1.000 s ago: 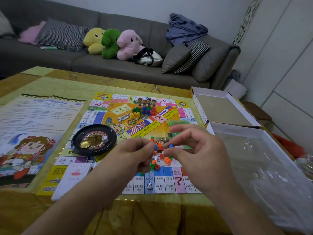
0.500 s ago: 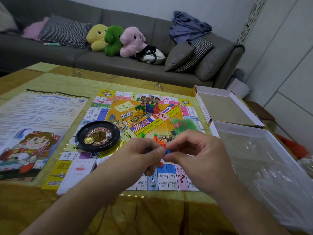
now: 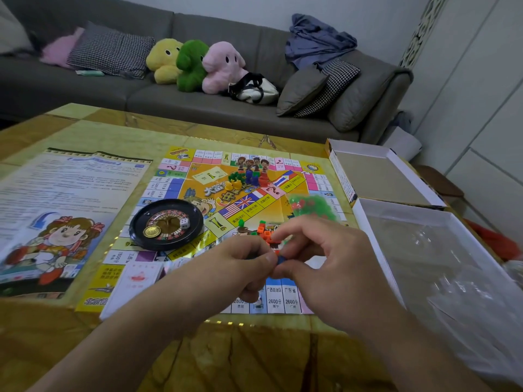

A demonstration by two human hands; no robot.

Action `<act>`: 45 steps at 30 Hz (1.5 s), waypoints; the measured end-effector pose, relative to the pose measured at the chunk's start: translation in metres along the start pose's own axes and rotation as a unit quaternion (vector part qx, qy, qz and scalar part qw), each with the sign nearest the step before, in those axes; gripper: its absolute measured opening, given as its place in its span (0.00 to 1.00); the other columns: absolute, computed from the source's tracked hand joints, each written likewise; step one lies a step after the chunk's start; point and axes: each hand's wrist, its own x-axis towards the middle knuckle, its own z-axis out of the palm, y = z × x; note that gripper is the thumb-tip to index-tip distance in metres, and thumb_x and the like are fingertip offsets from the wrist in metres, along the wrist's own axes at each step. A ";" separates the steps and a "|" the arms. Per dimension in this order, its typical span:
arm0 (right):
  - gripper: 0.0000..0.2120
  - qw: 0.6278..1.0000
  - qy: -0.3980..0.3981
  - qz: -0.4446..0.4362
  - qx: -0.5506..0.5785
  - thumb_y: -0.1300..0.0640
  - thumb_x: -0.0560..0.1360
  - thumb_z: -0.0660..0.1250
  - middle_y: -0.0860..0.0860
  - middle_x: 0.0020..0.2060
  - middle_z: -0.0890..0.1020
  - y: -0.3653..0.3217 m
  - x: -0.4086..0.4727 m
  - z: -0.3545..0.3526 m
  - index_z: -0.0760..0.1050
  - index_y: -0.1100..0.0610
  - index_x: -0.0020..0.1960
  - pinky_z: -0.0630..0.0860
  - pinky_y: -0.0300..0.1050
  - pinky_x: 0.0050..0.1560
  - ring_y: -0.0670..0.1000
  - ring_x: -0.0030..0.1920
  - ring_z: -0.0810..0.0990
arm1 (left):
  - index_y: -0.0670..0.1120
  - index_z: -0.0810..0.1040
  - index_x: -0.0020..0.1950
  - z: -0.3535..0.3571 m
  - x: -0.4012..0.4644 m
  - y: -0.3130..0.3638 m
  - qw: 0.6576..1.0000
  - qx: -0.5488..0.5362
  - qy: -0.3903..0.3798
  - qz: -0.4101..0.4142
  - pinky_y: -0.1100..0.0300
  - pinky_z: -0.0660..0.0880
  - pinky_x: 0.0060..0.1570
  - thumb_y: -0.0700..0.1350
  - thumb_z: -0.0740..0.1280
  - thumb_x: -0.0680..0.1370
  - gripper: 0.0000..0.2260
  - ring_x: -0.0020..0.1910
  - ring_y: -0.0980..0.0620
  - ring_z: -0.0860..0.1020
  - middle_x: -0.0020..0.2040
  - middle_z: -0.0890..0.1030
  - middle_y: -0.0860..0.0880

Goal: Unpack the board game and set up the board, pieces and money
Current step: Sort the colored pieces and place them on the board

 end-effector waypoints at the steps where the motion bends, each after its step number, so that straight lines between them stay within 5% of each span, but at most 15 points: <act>1: 0.18 0.999 0.002 -0.026 -0.023 0.65 0.68 0.82 0.43 0.41 0.81 0.000 0.000 0.002 0.82 0.48 0.50 0.81 0.45 0.40 0.47 0.42 0.83 | 0.48 0.81 0.42 0.000 0.001 0.000 1.000 -0.020 -0.005 -0.012 0.59 0.66 0.33 0.54 0.73 0.68 0.11 0.31 0.52 0.67 0.33 0.69 0.49; 5: 0.15 0.993 0.016 -0.088 -0.080 0.67 0.70 0.80 0.42 0.41 0.81 0.004 -0.001 0.009 0.82 0.51 0.49 0.77 0.43 0.39 0.46 0.43 0.81 | 0.36 0.77 0.52 0.004 0.003 -0.001 0.998 -0.042 0.018 -0.035 0.59 0.64 0.32 0.58 0.73 0.68 0.27 0.30 0.52 0.64 0.35 0.67 0.49; 10: 0.16 0.990 0.077 -0.076 -0.087 0.70 0.71 0.78 0.43 0.44 0.82 0.006 -0.005 0.019 0.82 0.54 0.52 0.78 0.38 0.43 0.43 0.46 0.81 | 0.43 0.75 0.43 0.018 0.003 0.001 0.991 -0.097 0.092 -0.029 0.63 0.63 0.26 0.49 0.71 0.74 0.11 0.25 0.54 0.64 0.33 0.68 0.47; 15: 0.16 0.993 0.117 -0.011 -0.023 0.65 0.73 0.79 0.40 0.46 0.84 0.006 -0.007 0.024 0.84 0.50 0.57 0.80 0.38 0.48 0.44 0.49 0.84 | 0.40 0.77 0.49 0.021 0.000 0.007 0.965 -0.239 0.103 -0.040 0.60 0.65 0.28 0.42 0.64 0.83 0.07 0.28 0.52 0.66 0.33 0.71 0.45; 20: 0.21 0.998 0.060 0.009 -0.008 0.54 0.78 0.70 0.37 0.58 0.82 0.000 -0.008 0.021 0.76 0.44 0.70 0.80 0.39 0.58 0.44 0.61 0.81 | 0.37 0.79 0.65 0.019 0.005 0.005 0.947 -0.295 0.119 -0.039 0.47 0.76 0.48 0.46 0.61 0.84 0.16 0.39 0.45 0.77 0.40 0.78 0.42; 23: 0.32 0.999 -0.027 0.036 -0.020 0.46 0.75 0.74 0.33 0.67 0.74 0.000 -0.007 0.019 0.68 0.42 0.77 0.71 0.29 0.63 0.38 0.70 0.72 | 0.36 0.78 0.63 0.017 0.005 0.008 0.947 -0.298 0.116 -0.026 0.52 0.77 0.41 0.44 0.58 0.85 0.15 0.38 0.45 0.80 0.41 0.81 0.41; 26: 0.36 0.993 -0.076 0.034 -0.078 0.45 0.72 0.78 0.33 0.66 0.72 0.003 -0.004 0.022 0.67 0.42 0.76 0.63 0.21 0.61 0.33 0.67 0.69 | 0.33 0.76 0.64 0.018 0.003 0.012 0.954 -0.287 0.087 -0.017 0.54 0.77 0.35 0.42 0.55 0.86 0.16 0.36 0.44 0.80 0.41 0.81 0.38; 30: 0.24 0.996 -0.039 -0.003 -0.080 0.53 0.71 0.76 0.37 0.58 0.80 0.006 -0.001 0.017 0.78 0.46 0.66 0.71 0.29 0.59 0.41 0.61 0.77 | 0.34 0.76 0.61 0.020 0.001 0.010 0.959 -0.272 0.077 -0.020 0.54 0.80 0.35 0.39 0.55 0.86 0.13 0.34 0.43 0.82 0.37 0.81 0.37; 36: 0.33 0.991 -0.096 -0.020 -0.092 0.41 0.69 0.78 0.36 0.63 0.76 0.002 -0.001 0.010 0.73 0.46 0.72 0.68 0.28 0.64 0.40 0.65 0.74 | 0.33 0.75 0.64 0.021 -0.001 0.009 0.962 -0.250 0.104 -0.012 0.54 0.76 0.36 0.39 0.57 0.86 0.13 0.37 0.44 0.78 0.36 0.77 0.42; 42: 0.34 0.994 -0.086 0.004 -0.066 0.52 0.68 0.82 0.36 0.63 0.76 0.006 -0.002 0.015 0.74 0.46 0.72 0.76 0.32 0.60 0.40 0.61 0.77 | 0.32 0.74 0.63 0.027 0.001 0.009 0.948 -0.298 0.113 -0.018 0.57 0.76 0.33 0.38 0.57 0.86 0.12 0.34 0.47 0.75 0.35 0.73 0.43; 45: 0.33 0.994 -0.069 -0.007 -0.080 0.49 0.67 0.81 0.39 0.60 0.79 0.006 -0.004 0.019 0.75 0.47 0.70 0.74 0.29 0.58 0.40 0.57 0.78 | 0.32 0.74 0.64 0.026 0.002 0.007 0.949 -0.297 0.101 -0.030 0.54 0.76 0.35 0.39 0.56 0.87 0.13 0.33 0.47 0.76 0.35 0.74 0.43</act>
